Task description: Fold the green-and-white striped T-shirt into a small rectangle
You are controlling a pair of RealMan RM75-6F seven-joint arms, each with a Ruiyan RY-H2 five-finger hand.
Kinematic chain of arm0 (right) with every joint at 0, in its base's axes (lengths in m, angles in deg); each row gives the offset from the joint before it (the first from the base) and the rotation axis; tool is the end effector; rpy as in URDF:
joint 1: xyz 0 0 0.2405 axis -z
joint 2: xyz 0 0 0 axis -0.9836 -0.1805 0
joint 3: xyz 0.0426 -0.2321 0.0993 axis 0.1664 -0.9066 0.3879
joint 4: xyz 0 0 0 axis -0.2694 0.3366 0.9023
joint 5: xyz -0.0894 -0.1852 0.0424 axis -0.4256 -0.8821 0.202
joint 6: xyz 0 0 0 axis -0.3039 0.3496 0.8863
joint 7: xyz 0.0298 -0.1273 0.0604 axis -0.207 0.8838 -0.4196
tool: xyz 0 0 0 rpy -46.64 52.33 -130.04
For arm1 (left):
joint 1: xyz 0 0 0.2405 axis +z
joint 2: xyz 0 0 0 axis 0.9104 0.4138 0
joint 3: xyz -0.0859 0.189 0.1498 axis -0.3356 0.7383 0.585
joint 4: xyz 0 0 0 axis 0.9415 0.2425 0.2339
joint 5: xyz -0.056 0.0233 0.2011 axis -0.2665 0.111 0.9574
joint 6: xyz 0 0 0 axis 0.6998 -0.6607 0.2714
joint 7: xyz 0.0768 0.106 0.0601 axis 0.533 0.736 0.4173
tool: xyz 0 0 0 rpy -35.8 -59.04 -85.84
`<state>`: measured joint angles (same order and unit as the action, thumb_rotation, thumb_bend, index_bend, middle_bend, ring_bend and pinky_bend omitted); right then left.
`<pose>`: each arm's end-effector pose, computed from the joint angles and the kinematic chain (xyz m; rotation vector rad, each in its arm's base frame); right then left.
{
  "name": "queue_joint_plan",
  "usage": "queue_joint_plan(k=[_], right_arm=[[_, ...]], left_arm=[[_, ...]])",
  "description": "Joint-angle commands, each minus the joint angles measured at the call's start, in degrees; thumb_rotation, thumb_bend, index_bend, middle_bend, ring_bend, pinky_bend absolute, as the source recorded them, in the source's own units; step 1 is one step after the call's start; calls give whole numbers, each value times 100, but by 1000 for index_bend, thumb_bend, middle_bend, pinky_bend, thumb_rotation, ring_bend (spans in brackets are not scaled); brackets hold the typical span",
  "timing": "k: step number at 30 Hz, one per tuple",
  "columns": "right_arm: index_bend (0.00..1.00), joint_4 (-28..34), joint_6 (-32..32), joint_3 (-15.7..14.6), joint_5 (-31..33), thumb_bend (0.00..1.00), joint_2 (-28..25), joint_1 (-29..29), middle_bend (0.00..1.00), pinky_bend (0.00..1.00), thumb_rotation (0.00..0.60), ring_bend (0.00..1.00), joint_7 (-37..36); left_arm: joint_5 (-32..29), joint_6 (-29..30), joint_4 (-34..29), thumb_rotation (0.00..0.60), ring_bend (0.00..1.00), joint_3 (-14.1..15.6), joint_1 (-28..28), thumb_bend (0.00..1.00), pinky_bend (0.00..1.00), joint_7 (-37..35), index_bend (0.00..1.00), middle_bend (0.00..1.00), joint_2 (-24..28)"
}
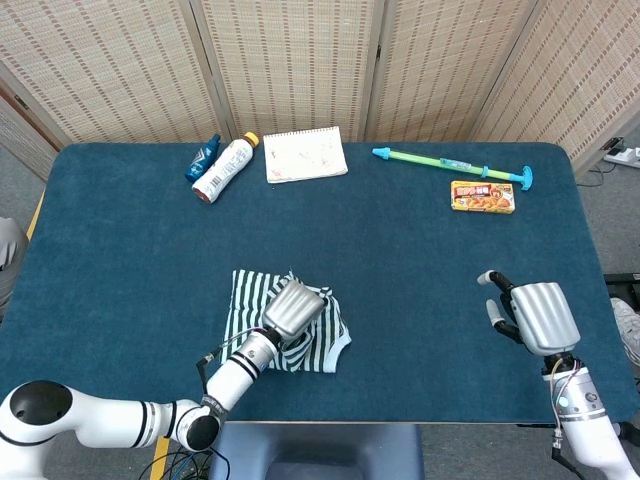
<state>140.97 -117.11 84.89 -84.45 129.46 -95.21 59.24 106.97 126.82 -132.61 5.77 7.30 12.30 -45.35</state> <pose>-0.2354 -0.2383 0.1459 1.5191 -0.8487 0.9906 -0.0247 0.3195 -0.0766 -2.1374 -0.5765 -0.8630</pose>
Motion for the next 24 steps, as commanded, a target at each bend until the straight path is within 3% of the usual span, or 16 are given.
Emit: queue_joint_plan(k=[1, 4, 9, 13, 17, 24], right_arm=[[361, -3, -4, 3, 7, 493, -6, 6, 943, 1000, 600, 1000, 1], [361, -6, -5, 8, 19, 494, -17, 16, 943, 1000, 600, 1000, -6], [361, -19, 3, 13, 25, 493, -18, 21, 943, 1000, 600, 1000, -16], [361, -20, 15, 18, 30, 493, -17, 20, 943, 1000, 600, 1000, -16], [361, -19, 14, 32, 27, 493, -12, 14, 943, 1000, 600, 1000, -19], [361, -25, 4, 46, 35, 493, -13, 24, 943, 1000, 600, 1000, -48]], left_arm=[[-49, -6, 62, 600, 834, 19, -53, 684, 958, 20, 598, 924, -72], [-101, 1, 146, 600, 834, 57, -102, 641, 958, 72, 516, 912, -162], [-121, 145, 316, 600, 831, 92, -133, 410, 958, 127, 244, 899, -371], [-210, 233, 418, 600, 829, 22, -136, 312, 958, 87, 94, 890, -503], [-153, 399, 537, 600, 826, -79, -117, 254, 958, -46, 18, 879, -649], [99, 651, 711, 600, 818, -210, 7, 222, 958, -450, 1, 868, -779]])
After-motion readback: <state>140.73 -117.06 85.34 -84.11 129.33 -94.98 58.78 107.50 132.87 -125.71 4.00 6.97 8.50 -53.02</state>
